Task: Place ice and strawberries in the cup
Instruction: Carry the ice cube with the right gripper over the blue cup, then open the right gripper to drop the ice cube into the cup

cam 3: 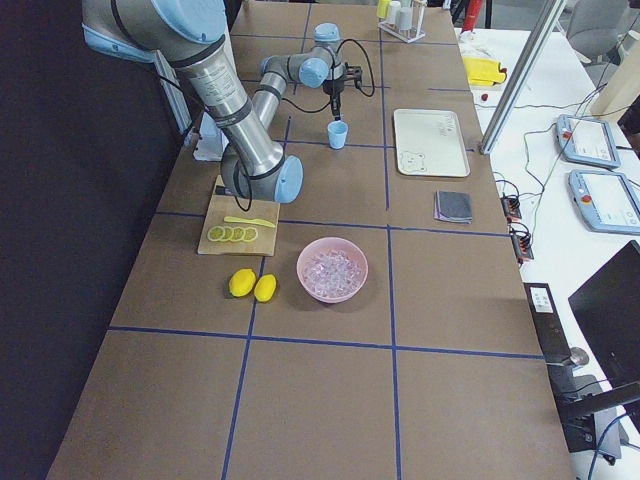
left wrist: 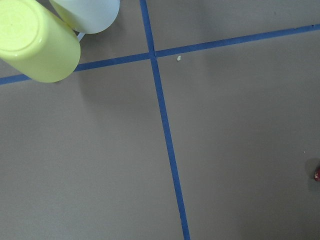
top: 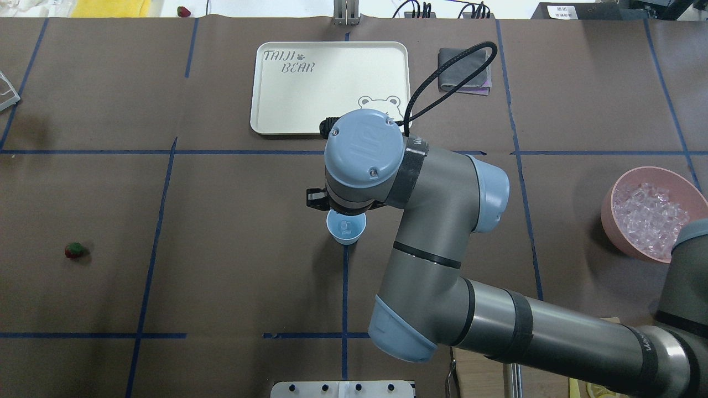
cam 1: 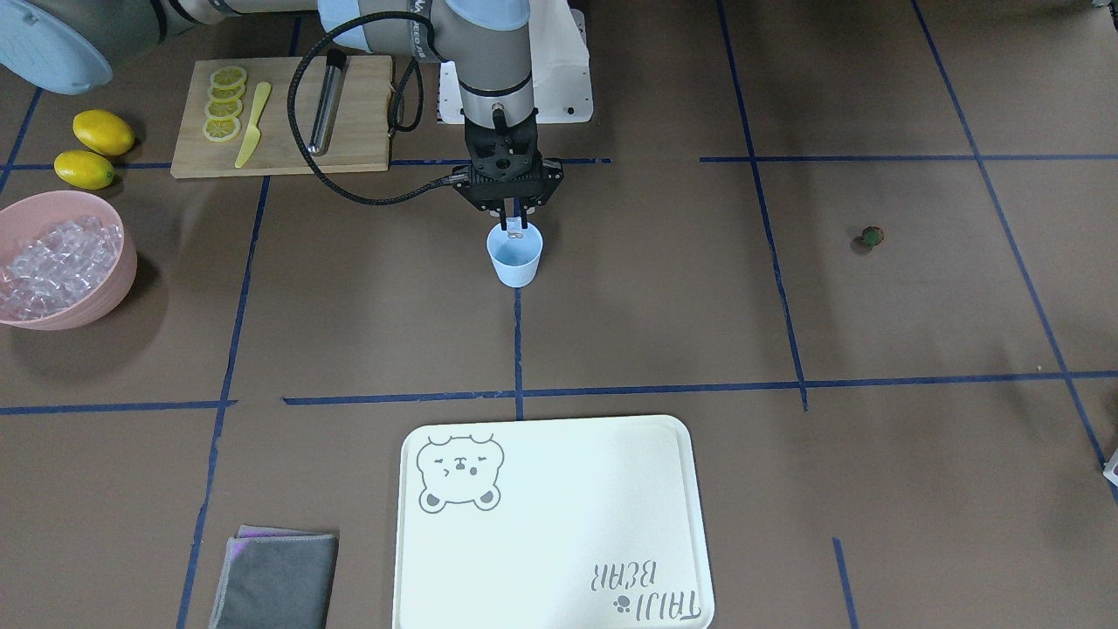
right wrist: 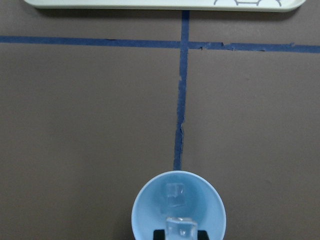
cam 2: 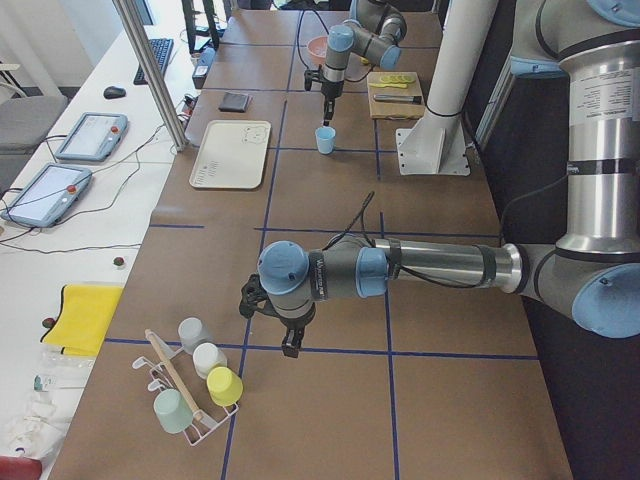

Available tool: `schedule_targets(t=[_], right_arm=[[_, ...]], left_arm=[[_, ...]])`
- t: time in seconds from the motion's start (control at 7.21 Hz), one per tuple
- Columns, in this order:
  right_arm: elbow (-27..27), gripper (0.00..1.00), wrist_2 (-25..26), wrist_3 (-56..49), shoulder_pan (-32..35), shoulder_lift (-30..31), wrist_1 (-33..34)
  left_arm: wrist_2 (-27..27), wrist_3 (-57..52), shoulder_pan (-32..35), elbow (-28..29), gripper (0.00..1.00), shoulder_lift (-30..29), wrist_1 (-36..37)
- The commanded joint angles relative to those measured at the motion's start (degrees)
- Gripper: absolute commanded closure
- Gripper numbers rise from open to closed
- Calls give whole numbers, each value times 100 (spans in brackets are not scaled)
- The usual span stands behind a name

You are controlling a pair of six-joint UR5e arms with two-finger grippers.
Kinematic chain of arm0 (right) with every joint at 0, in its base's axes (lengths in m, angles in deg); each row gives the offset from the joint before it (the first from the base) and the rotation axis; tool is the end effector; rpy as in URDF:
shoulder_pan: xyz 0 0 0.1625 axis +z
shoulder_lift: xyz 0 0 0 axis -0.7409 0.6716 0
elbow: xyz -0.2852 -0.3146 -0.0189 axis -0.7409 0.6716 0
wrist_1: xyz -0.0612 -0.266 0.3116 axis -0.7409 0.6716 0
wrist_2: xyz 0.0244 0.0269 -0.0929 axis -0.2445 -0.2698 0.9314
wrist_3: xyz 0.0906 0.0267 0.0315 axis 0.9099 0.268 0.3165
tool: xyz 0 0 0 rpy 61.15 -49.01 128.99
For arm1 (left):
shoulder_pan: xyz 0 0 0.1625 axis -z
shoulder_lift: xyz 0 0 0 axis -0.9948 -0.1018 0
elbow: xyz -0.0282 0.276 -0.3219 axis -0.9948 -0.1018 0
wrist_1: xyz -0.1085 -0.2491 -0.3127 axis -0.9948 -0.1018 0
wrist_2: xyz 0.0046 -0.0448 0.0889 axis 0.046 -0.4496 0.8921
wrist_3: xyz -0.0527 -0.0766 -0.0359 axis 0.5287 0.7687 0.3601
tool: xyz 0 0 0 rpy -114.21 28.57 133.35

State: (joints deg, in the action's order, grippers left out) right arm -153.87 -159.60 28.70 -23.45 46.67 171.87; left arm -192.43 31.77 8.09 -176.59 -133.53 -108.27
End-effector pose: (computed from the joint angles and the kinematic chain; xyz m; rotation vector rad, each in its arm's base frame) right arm -0.5641 -0.3842 0.1336 0.1628 -0.8107 0.0141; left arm -0.0747 -0.4408 0.6375 0.0613 0.8678 0.1903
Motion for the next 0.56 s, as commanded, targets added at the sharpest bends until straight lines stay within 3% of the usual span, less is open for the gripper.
schedule_targets(t=[0.0,0.14,0.28,0.42], right_arm=[[37,69,60,-9,-89,54,0],[37,29,86,-9,-90,54,0],[45,23,104,-35,-90,45,-9],[37,3,104,-61,-81,36,-9]], left_arm=[[3,0,4,9,0,0,0],[3,0,4,9,0,0,0],[3,0,-5,9,0,0,0],[3,0,4,9,0,0,0]])
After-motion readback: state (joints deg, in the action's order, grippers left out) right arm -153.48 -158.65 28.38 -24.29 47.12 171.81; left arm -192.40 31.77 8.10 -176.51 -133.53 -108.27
